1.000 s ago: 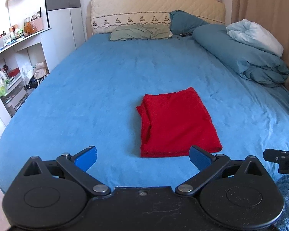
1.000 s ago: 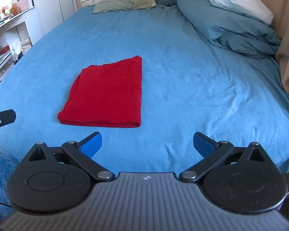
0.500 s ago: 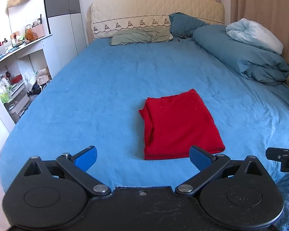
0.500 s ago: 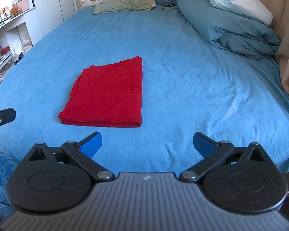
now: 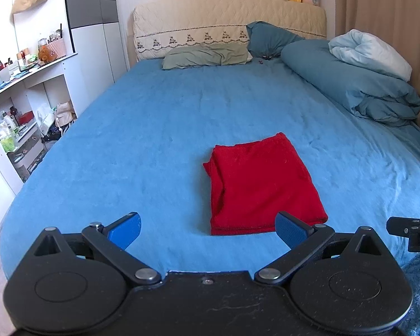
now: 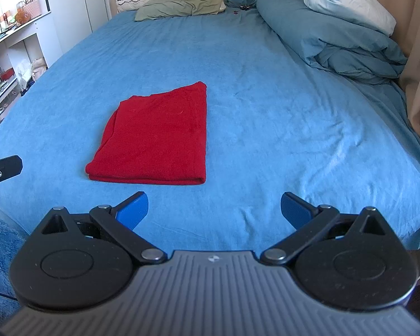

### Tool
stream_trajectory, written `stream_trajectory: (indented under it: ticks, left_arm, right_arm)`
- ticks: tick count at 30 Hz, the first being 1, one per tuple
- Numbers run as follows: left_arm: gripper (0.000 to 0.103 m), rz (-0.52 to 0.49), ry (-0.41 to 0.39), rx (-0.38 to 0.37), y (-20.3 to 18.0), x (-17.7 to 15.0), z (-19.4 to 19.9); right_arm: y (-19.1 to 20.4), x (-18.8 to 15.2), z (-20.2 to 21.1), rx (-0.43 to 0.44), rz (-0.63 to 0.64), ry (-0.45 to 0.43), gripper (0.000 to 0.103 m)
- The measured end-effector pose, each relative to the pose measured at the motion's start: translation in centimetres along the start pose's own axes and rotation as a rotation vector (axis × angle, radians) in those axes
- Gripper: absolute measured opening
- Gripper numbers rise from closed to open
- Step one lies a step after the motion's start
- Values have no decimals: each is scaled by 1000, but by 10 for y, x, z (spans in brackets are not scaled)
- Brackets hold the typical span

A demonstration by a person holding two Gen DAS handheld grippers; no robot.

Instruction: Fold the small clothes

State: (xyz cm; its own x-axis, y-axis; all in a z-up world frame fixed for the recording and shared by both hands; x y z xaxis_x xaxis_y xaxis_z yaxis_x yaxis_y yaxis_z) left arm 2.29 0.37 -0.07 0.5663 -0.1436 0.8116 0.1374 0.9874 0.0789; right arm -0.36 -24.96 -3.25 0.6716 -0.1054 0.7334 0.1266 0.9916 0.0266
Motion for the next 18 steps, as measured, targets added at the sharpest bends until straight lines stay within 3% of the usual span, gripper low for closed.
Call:
stream_trajectory:
  ticks: [18]
  left_arm:
    - [103,-8,1,-6,2,0,0]
  right_arm:
    - [2,-2,3,3,-14,2,103]
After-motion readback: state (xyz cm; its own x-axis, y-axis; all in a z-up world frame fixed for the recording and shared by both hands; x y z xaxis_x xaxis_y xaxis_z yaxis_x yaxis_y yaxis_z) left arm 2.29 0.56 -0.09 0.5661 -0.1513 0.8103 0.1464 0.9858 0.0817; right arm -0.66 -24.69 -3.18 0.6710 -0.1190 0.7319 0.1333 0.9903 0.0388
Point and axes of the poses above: each gripper's, at about its wrist camera, not at the fingertips, and z roughly against the way its jaws point, y to its left, x to its top, the point moved 4 cm from there along -z, roughly the way its jaws point, and after that the axes turned 4 degrees about -y, right-handed, at the moved point
